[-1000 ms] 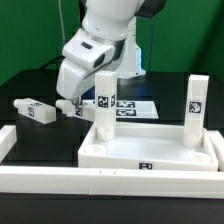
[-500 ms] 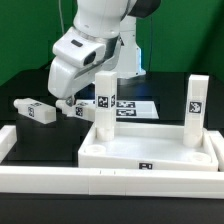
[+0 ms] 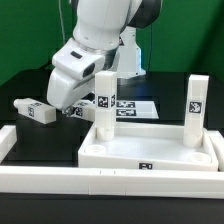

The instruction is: Assemble desk

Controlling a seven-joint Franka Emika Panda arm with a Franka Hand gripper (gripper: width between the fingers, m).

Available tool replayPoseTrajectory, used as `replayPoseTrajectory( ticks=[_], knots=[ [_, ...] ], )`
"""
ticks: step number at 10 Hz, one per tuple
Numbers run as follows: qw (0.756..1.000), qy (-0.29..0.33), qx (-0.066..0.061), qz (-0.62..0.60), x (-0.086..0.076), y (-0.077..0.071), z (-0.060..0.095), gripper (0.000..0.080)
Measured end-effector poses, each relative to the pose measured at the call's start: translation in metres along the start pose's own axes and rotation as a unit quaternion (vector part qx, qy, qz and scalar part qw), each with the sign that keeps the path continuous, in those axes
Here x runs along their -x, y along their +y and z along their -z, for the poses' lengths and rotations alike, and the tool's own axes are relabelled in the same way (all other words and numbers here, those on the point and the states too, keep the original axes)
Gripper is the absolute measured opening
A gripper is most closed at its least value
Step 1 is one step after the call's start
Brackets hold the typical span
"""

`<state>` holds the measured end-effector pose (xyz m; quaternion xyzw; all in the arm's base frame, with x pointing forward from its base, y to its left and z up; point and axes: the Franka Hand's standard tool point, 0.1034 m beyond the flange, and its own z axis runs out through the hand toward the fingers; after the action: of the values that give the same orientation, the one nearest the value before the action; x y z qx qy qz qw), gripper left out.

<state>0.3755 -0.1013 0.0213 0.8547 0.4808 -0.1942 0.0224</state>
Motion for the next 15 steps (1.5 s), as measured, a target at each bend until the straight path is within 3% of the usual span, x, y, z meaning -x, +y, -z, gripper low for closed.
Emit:
replayPoseTrajectory(
  ticks=[1,3,4,5,9,10,11,15],
  knots=[
    [1.000,0.000,0.001,0.001,-0.0002,0.0001,-0.0001,0.0648],
    [1.000,0.003,0.004,0.002,-0.0012,-0.0005,-0.0027,0.0377],
    [1.000,0.003,0.004,0.002,-0.0013,-0.0004,-0.0025,0.0377],
    [1.000,0.004,0.004,0.002,-0.0013,-0.0001,-0.0021,0.0284],
    [1.000,0.004,0.004,0.001,-0.0008,0.0002,-0.0022,0.0285],
    [0.999,0.008,-0.010,-0.029,0.0045,0.0003,-0.0039,0.0285],
    [0.998,0.011,-0.014,-0.058,0.0083,0.0021,-0.0041,0.0285],
    [0.998,0.010,-0.015,-0.054,0.0071,0.0011,-0.0046,0.0287]
  ],
)
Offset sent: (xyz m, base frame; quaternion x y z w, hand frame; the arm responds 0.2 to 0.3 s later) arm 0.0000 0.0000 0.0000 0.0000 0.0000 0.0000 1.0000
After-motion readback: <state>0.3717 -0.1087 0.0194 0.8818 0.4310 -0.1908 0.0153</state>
